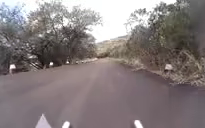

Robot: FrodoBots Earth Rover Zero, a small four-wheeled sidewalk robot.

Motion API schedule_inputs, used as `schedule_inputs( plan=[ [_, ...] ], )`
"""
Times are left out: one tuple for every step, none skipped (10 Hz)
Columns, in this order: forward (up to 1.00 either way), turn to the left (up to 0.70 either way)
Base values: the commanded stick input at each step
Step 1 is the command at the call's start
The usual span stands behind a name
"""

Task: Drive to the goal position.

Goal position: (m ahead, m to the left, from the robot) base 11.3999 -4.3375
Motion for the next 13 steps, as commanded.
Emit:
schedule_inputs(
  plan=[
    [0.5, 0.0],
    [0.5, 0.0],
    [0.5, 0.0],
    [0.5, 0.0],
    [0.5, 0.0],
    [0.5, 0.0],
    [0.5, 0.0],
    [0.5, 0.0],
    [0.5, 0.0],
    [0.5, 0.0],
    [0.5, 0.0],
    [0.5, 0.0],
    [0.5, 0.0]
  ],
)
